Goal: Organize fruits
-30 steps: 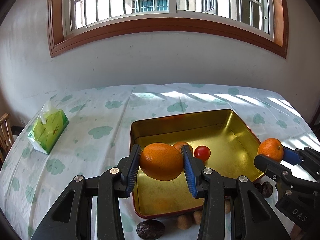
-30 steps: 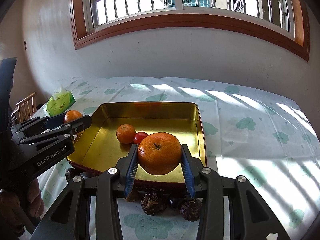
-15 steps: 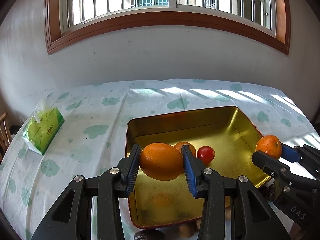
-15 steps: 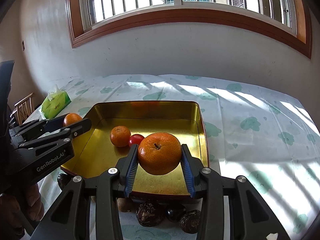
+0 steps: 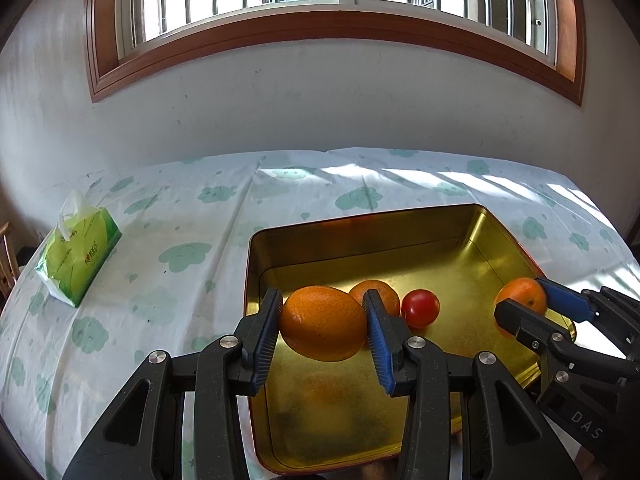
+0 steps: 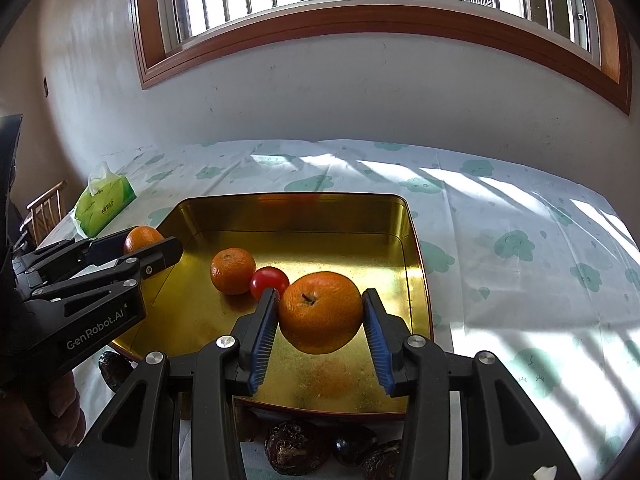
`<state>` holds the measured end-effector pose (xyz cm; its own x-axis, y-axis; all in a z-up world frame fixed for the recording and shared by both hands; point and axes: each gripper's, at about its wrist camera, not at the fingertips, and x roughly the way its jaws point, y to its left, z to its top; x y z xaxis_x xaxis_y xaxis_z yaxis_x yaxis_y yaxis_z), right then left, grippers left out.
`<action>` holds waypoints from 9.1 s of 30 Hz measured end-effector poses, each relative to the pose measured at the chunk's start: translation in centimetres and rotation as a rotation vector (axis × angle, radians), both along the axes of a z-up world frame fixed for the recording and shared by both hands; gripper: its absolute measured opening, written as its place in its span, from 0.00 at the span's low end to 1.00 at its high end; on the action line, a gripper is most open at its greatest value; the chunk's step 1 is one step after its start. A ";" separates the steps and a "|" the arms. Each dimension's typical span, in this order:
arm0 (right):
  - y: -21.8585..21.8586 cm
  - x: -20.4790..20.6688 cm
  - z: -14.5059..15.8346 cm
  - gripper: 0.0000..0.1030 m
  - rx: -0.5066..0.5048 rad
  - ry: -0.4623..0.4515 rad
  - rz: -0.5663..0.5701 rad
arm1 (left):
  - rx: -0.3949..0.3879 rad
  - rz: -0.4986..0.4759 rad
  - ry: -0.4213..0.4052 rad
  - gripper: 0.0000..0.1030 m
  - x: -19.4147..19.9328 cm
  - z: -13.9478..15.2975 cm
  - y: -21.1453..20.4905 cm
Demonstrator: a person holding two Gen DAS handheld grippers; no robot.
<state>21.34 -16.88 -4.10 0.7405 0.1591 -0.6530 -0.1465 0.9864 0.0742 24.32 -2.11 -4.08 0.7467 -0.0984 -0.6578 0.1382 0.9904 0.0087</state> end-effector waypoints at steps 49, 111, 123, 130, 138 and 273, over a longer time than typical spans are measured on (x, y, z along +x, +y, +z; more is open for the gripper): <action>-6.5 -12.0 -3.5 0.29 0.023 0.145 -0.006 | -0.023 -0.299 0.010 0.63 -13.8 -0.4 -0.9; -2.3 -13.2 -4.3 0.30 -0.025 0.174 -0.052 | -0.104 -0.052 0.170 0.24 -12.6 -4.8 3.1; -2.3 -13.2 -4.3 0.30 -0.037 0.174 -0.054 | -0.045 -0.010 0.162 0.24 -12.7 -4.8 2.9; -2.3 -13.2 -4.3 0.30 -0.041 0.174 -0.054 | -0.026 -0.005 0.159 0.24 -12.6 -4.9 2.7; -2.3 -13.2 -4.3 0.30 -0.033 0.173 -0.053 | -0.025 0.006 0.158 0.24 -12.7 -4.9 2.8; 1.7 -5.5 2.2 0.30 0.020 -0.003 0.033 | 0.027 0.026 -0.021 0.24 -4.0 1.8 -0.4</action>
<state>15.83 -15.23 -1.94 0.7366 0.1962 -0.6473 -0.1788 0.9794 0.0934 20.30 -2.50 -2.28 0.7626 -0.0608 -0.6440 0.1117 0.9930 0.0385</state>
